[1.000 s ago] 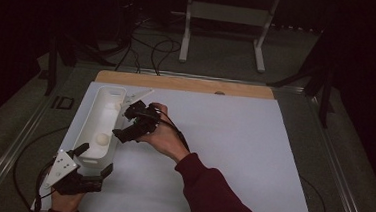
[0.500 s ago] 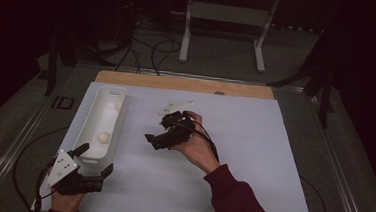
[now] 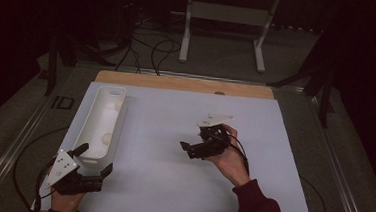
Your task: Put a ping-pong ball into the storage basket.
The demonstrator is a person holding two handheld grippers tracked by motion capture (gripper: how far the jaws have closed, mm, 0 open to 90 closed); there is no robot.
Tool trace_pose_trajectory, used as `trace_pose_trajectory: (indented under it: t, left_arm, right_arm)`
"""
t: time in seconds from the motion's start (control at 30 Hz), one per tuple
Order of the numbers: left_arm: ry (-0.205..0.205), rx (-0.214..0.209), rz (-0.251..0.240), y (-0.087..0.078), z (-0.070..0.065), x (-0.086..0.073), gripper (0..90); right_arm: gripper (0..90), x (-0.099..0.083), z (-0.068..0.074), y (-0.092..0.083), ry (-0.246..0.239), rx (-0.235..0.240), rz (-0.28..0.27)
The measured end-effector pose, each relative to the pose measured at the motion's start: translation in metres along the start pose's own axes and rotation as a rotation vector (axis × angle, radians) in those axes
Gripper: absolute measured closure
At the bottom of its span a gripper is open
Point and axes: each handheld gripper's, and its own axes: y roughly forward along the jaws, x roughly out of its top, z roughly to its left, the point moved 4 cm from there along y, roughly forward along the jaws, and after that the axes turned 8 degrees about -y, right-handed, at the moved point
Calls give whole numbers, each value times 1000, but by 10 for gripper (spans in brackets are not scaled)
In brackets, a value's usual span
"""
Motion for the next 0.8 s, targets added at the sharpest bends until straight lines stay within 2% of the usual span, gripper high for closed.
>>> trace_pose_trajectory:
  t: [0.13, 0.2, 0.3, 0.37, 0.4, 0.53, 0.6, 0.73, 0.8]
  left_arm:
    - [-5, 7, 2, 0, 1, 0, 0]
    - [-8, 10, 3, 0, 1, 0, 0]
    - [-12, 15, 6, 0, 2, 0, 0]
    - [-12, 15, 6, 0, 2, 0, 0]
    - [-14, 19, 9, 1, 2, 0, 0]
    - [-20, 21, 7, 1, 3, 0, 0]
    - [-23, 20, 9, 1, 4, 0, 0]
    - [-29, 21, 4, 1, 6, 0, 0]
    - [-31, 21, 5, 1, 6, 1, 0]
  right_arm:
    - [129, -25, -10, -15, 40, -22, -25]
    - [129, -31, -12, -20, 50, -28, -31]
    - [130, -51, -20, -42, 57, -87, -69]
    - [130, -54, -20, -45, 66, -90, -73]
    - [129, -66, -23, -53, 86, -107, -88]
    - [127, -72, -25, -56, 94, -116, -90]
    - [124, -94, -28, -71, 138, -156, -139]
    - [123, -108, -26, -79, 133, -194, -186]
    - [123, -110, -25, -80, 131, -197, -195]
